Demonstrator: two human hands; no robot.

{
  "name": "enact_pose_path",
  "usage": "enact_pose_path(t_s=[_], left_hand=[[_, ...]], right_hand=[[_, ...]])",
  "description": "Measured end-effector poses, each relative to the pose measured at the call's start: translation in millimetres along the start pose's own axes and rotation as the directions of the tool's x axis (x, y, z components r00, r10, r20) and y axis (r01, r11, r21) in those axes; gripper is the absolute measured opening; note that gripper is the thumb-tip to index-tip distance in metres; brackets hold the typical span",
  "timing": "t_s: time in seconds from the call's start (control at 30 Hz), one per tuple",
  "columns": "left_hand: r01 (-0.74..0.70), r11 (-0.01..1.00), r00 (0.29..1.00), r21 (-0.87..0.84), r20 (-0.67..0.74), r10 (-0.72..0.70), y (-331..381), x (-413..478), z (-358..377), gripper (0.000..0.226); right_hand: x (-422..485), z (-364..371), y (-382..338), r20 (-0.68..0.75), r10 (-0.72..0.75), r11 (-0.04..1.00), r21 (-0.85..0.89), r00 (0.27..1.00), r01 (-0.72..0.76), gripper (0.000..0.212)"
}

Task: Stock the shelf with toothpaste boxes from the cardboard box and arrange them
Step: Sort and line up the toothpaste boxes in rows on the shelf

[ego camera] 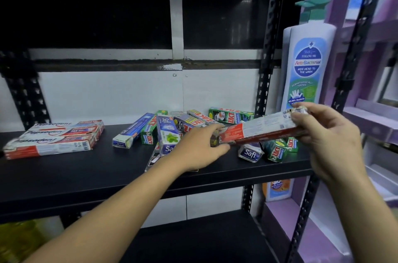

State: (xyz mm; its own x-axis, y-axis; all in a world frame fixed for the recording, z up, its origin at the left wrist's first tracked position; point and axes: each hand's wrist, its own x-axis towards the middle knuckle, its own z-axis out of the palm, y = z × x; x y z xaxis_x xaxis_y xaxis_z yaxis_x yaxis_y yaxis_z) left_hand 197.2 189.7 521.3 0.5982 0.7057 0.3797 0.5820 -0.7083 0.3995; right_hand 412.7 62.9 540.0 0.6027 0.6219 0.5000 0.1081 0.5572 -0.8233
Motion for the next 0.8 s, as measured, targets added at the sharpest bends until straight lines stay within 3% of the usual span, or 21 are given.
enact_pose_path(t_s=[0.17,0.3,0.43,0.63,0.8], left_hand=[[0.096,0.908,0.975,-0.408,-0.144,-0.168,3.9,1.4,-14.1,0.056],[0.122,0.849,0.910,-0.514,-0.284,-0.303,-8.4,-5.9,-37.9,0.053],[0.122,0.807,0.832,-0.578,-0.384,-0.401,-40.9,-32.7,-65.9,0.053],[0.108,0.784,0.665,-0.611,-0.542,-0.514,-101.3,-97.6,-122.6,0.050],[0.155,0.801,0.535,-0.578,-0.632,-0.560,-145.8,-164.6,-158.5,0.049]], right_hand=[[-6.0,19.5,-8.5,-0.011,0.029,0.971,0.239,1.000,-0.025,0.016],[-18.5,53.3,-6.1,0.087,0.022,0.957,0.286,0.996,-0.046,0.033],[-32.2,93.2,5.0,0.243,0.045,0.981,0.171,0.969,-0.088,0.063],[-65.0,171.2,21.0,0.462,0.004,0.961,-0.248,0.887,0.126,0.056],[-109.0,248.8,25.8,0.589,0.036,0.948,-0.277,0.807,0.160,0.058]])
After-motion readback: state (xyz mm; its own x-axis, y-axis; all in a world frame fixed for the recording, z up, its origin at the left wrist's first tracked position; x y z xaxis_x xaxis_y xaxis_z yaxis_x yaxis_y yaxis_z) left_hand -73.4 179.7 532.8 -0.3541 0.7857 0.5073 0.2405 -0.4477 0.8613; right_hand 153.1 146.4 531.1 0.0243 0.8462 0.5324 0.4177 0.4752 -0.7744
